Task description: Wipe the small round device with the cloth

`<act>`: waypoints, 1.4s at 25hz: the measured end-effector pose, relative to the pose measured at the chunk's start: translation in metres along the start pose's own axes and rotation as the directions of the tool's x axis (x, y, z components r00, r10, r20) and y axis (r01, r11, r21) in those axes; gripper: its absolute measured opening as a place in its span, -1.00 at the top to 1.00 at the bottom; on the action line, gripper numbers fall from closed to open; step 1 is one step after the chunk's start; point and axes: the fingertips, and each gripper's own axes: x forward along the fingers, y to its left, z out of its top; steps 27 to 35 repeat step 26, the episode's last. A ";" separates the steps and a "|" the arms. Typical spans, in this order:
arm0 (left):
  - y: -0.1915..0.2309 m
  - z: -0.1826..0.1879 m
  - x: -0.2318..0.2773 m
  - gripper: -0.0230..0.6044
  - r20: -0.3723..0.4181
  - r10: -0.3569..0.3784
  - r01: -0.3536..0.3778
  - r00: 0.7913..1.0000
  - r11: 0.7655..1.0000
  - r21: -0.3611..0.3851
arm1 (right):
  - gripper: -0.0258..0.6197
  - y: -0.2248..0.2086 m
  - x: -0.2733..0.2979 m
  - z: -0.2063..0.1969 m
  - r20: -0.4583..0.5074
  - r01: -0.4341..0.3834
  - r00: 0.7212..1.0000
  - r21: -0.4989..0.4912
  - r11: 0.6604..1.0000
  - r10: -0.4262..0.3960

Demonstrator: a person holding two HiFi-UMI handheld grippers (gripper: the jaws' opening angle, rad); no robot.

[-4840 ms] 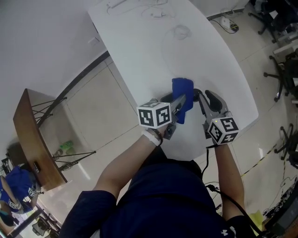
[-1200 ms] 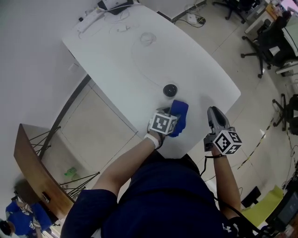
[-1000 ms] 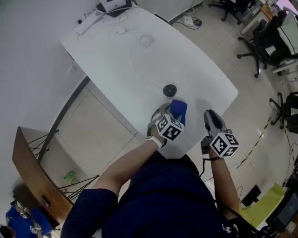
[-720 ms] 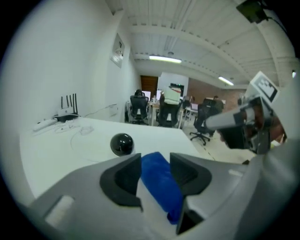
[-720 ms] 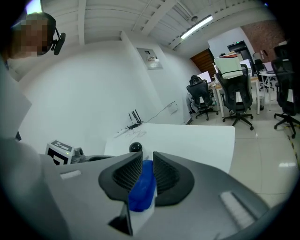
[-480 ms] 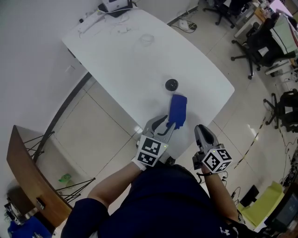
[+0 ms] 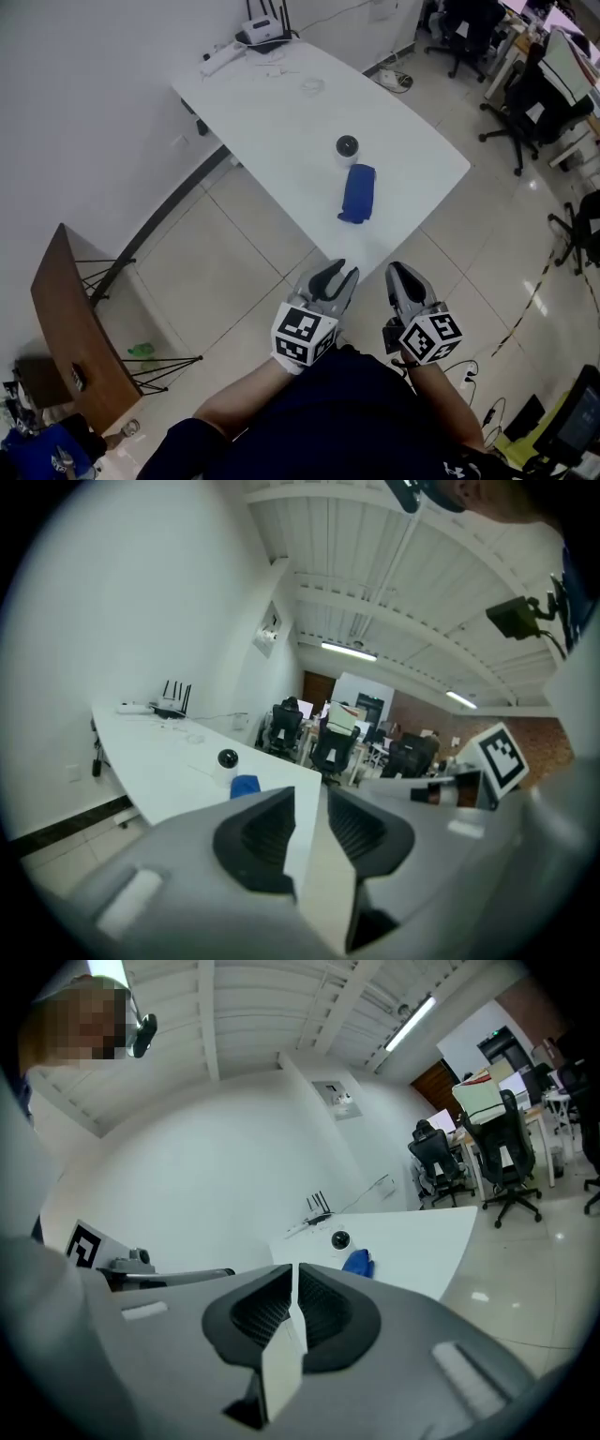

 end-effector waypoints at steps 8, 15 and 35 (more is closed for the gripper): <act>-0.052 -0.028 -0.050 0.58 -0.001 0.031 -0.031 1.000 0.997 0.065 | 0.85 0.042 -0.073 -0.001 0.084 0.012 0.996 -0.209 0.978 0.006; -0.048 -0.024 -0.061 0.58 -0.014 0.000 0.002 1.000 0.997 0.080 | 0.85 0.065 -0.074 0.006 0.111 0.052 0.994 -0.303 0.952 -0.019; -0.017 -0.010 -0.055 0.59 -0.068 -0.127 0.132 0.990 0.988 0.082 | 0.85 0.083 -0.032 0.012 0.126 0.133 0.987 -0.347 0.928 -0.095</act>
